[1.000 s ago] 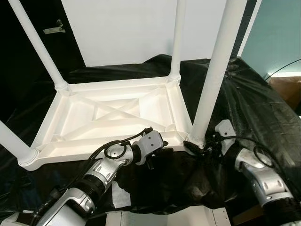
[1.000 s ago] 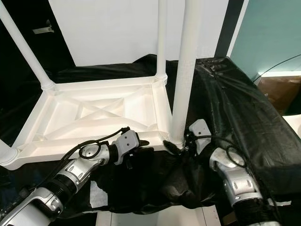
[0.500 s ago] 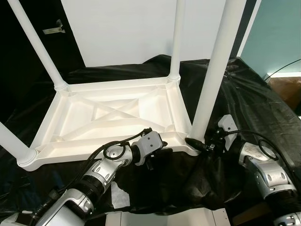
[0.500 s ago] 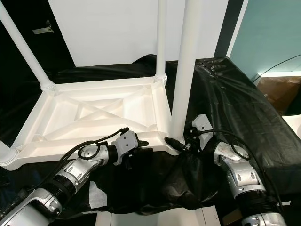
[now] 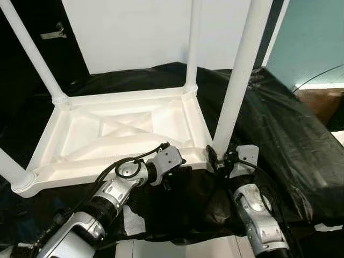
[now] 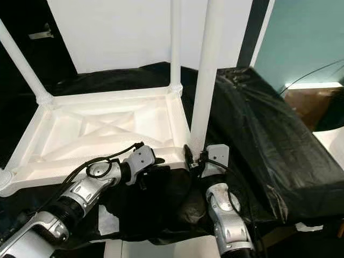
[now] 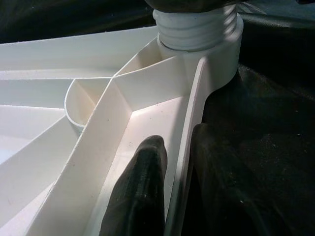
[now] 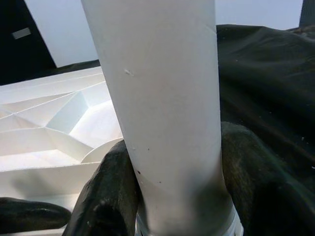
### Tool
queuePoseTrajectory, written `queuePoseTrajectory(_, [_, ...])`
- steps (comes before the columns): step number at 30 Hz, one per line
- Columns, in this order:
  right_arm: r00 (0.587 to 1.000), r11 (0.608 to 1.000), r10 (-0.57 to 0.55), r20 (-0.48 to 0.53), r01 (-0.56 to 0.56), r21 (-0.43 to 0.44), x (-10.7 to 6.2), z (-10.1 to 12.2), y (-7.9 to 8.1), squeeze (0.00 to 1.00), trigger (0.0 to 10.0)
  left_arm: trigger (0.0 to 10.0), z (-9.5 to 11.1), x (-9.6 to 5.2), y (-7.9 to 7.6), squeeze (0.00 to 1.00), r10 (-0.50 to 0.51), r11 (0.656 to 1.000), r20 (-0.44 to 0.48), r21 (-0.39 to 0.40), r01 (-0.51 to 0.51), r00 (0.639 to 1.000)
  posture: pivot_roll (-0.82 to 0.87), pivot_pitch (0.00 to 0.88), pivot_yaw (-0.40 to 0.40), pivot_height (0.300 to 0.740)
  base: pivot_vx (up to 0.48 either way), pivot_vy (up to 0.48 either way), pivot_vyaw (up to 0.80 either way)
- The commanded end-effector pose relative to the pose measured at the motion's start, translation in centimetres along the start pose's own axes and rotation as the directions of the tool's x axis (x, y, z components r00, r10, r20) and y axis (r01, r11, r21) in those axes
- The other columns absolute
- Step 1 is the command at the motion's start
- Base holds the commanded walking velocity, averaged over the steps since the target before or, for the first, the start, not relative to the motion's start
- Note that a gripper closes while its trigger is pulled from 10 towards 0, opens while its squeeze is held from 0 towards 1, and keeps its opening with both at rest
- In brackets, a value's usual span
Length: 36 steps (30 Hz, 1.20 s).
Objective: Building children table
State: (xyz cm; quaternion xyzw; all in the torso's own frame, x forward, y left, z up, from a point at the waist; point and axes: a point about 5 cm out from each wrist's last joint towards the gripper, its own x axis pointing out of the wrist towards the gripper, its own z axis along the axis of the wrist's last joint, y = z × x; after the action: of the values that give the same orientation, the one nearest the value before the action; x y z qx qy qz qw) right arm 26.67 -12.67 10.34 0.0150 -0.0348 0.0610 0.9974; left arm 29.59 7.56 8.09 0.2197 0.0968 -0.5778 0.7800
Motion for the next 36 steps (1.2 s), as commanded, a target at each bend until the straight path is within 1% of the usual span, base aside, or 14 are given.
queuePoseTrajectory(1, [0.965,0.969,-0.246,-0.087,0.244,-0.030,-0.7,-1.8,-3.2,0.00,0.0,10.0,-3.5,-0.3,-4.1,0.00,-0.359,0.932,-0.126,-0.090,0.350,0.925,-0.05,0.000,0.006,0.740,0.000,0.000,0.00])
queuePoseTrajectory(6, [0.911,0.919,-0.394,-0.121,0.393,-0.034,-1.3,-2.6,-4.2,0.00,0.0,10.0,-3.5,-0.1,-4.2,0.00,-0.358,0.933,-0.124,-0.092,0.349,0.925,-0.05,0.000,0.002,0.740,0.000,0.000,0.00])
queuePoseTrajectory(8, [0.884,0.892,-0.444,-0.150,0.451,0.019,-1.5,-2.9,-4.5,0.00,0.0,10.0,-3.6,-0.2,-4.4,0.00,-0.359,0.932,-0.120,-0.098,0.349,0.925,-0.05,0.000,0.005,0.740,0.000,0.000,0.00])
queuePoseTrajectory(12, [0.908,0.915,-0.393,-0.144,0.402,0.037,-1.1,-2.5,-3.7,0.00,0.0,10.0,-3.8,-0.4,-4.6,0.00,-0.366,0.929,-0.126,-0.103,0.355,0.922,-0.05,0.000,0.012,0.740,0.000,0.000,0.00])
queuePoseTrajectory(13, [0.923,0.930,-0.360,-0.135,0.367,0.031,-1.0,-2.4,-3.2,0.00,8.1,10.0,-3.8,-0.4,-4.6,0.00,-0.366,0.929,-0.126,-0.102,0.355,0.922,-0.05,0.000,0.013,0.740,0.000,0.000,0.00])
queuePoseTrajectory(15, [0.932,0.938,-0.340,-0.128,0.346,0.025,-0.9,-2.4,-3.0,0.00,8.1,10.0,-3.8,-0.4,-4.5,0.00,-0.365,0.930,-0.126,-0.102,0.354,0.922,-0.05,0.000,0.013,0.740,0.000,0.000,0.00])
queuePoseTrajectory(16, [0.947,0.954,-0.294,-0.126,0.300,0.028,-0.7,-2.3,-2.6,1.00,10.0,10.0,-3.8,-0.4,-4.5,0.00,-0.365,0.930,-0.126,-0.102,0.354,0.923,-0.05,0.000,0.017,0.740,0.000,0.000,0.00])
queuePoseTrajectory(23, [0.984,0.987,-0.163,-0.077,0.163,-0.002,-0.2,-1.6,-2.1,1.00,10.0,10.0,-3.7,-0.3,-4.4,0.00,-0.368,0.929,-0.126,-0.098,0.357,0.921,-0.06,0.000,0.020,0.740,0.000,0.000,0.00])
queuePoseTrajectory(24, [1.000,0.997,0.009,-0.012,-0.010,-0.078,0.4,-0.4,-1.9,0.00,10.0,10.0,-3.6,-0.2,-4.4,0.00,-0.370,0.928,-0.127,-0.094,0.360,0.920,-0.07,0.000,0.021,0.740,0.000,0.000,0.00])
queuePoseTrajectory(25, [1.000,0.997,0.009,-0.012,-0.010,-0.078,0.4,-0.4,-1.9,0.00,10.0,10.0,-3.6,-0.2,-4.4,0.00,-0.370,0.928,-0.127,-0.094,0.360,0.920,-0.07,0.000,0.021,0.740,0.000,0.000,0.00])
queuePoseTrajectory(27, [0.987,0.978,0.163,-0.003,-0.162,-0.133,0.6,0.2,-1.8,0.00,10.0,10.0,-3.6,-0.1,-4.5,0.00,-0.372,0.928,-0.128,-0.092,0.362,0.920,-0.08,0.000,0.022,0.740,0.000,0.000,0.00])
queuePoseTrajectory(28, [0.987,0.978,0.163,-0.003,-0.162,-0.133,0.6,0.2,-1.8,0.00,10.0,10.0,-3.6,-0.1,-4.5,0.00,-0.372,0.928,-0.128,-0.092,0.362,0.920,-0.08,0.000,0.022,0.740,0.000,0.000,0.00])
queuePoseTrajectory(31, [0.942,0.923,0.333,-0.043,-0.335,-0.188,0.6,0.6,-2.6,0.00,10.0,10.0,-3.6,0.0,-4.4,0.00,-0.370,0.928,-0.129,-0.090,0.361,0.920,-0.08,0.000,0.017,0.740,0.000,0.000,0.00])
queuePoseTrajectory(36, [0.890,0.863,0.445,-0.096,-0.455,-0.220,1.0,1.4,-3.8,0.00,10.0,10.0,-3.6,0.1,-4.4,0.00,-0.365,0.930,-0.127,-0.089,0.356,0.922,-0.08,0.000,0.013,0.740,0.000,0.000,0.00])
